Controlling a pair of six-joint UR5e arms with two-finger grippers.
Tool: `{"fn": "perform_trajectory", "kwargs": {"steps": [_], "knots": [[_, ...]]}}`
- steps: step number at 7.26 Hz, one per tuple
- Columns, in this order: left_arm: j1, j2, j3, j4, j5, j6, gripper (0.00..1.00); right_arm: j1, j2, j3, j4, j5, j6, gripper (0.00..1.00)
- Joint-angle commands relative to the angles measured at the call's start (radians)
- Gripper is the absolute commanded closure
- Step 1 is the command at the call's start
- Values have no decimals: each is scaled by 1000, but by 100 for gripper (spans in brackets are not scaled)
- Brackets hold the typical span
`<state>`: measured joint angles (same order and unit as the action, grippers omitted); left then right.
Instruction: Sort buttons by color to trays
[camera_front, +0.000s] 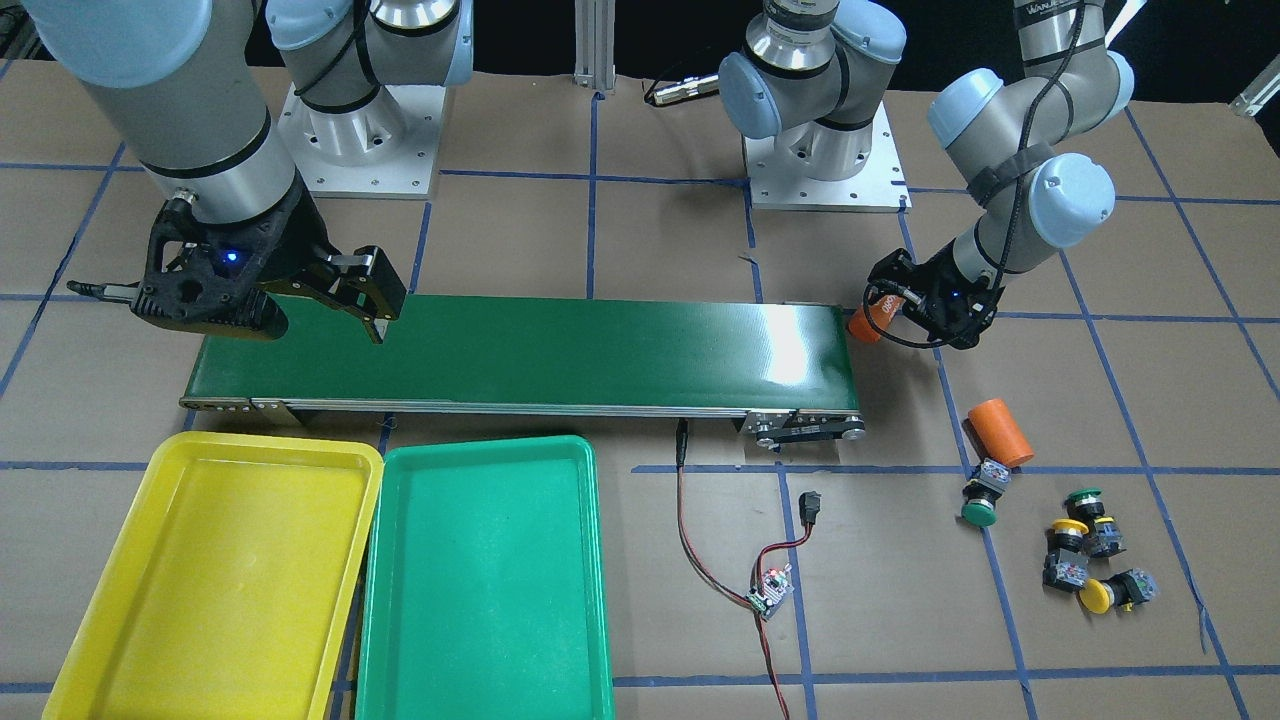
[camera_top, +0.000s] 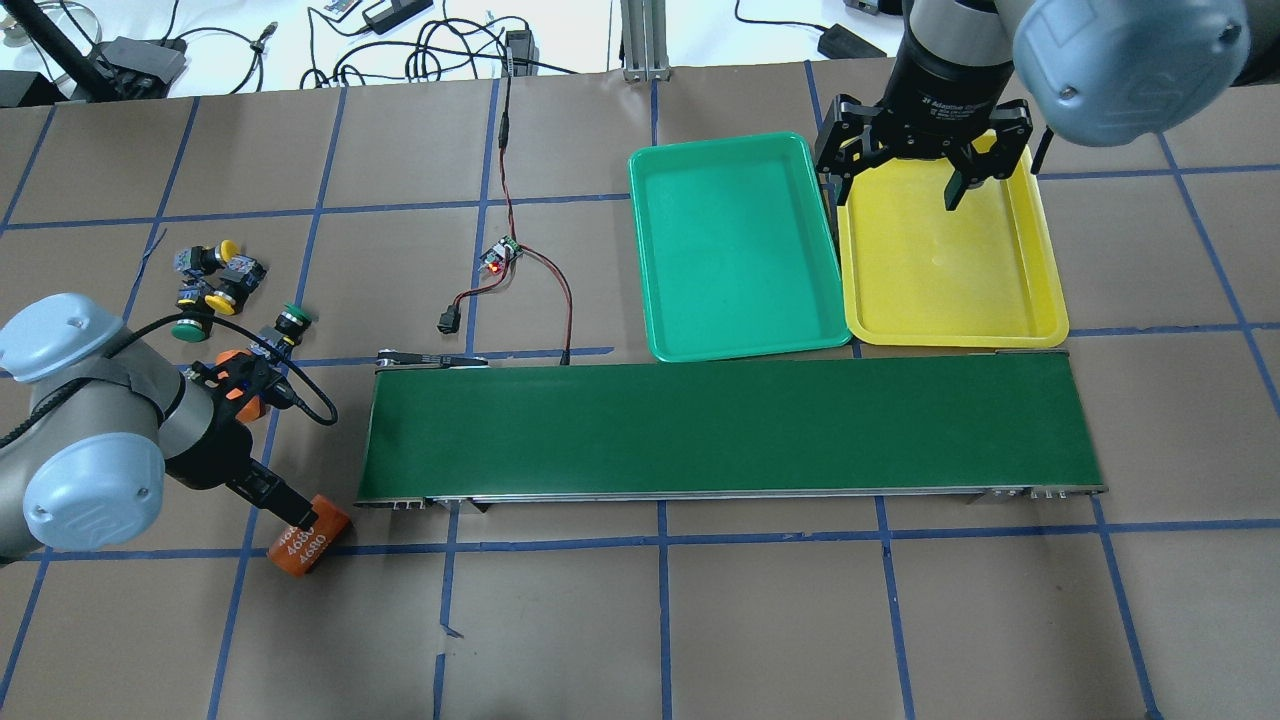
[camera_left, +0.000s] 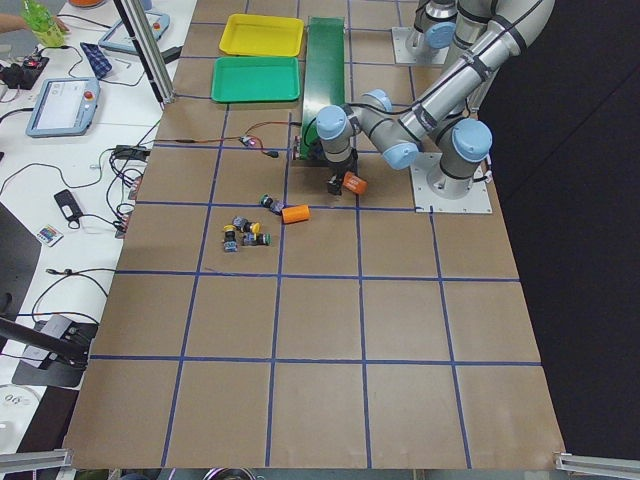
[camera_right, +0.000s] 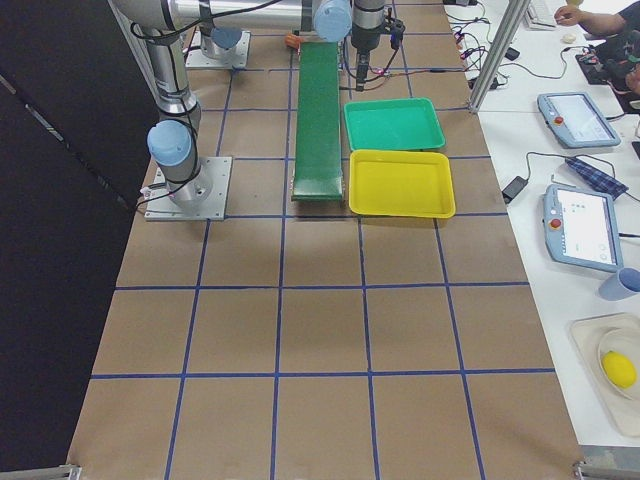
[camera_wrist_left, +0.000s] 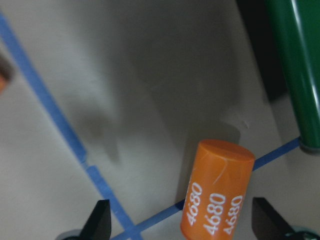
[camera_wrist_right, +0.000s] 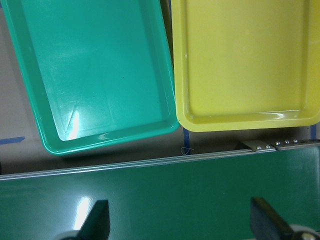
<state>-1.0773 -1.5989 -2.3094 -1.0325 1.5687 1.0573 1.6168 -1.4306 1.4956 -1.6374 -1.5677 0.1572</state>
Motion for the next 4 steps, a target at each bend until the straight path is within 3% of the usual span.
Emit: {"fn": "perform_trajectory", "kwargs": {"steps": [1, 4], "knots": [[-3, 14, -37, 22, -37, 43, 0, -2, 2, 0, 1, 0, -1, 0], [0, -1, -85, 49, -62, 44, 0, -6, 1, 2, -1, 0, -2, 0]]}}
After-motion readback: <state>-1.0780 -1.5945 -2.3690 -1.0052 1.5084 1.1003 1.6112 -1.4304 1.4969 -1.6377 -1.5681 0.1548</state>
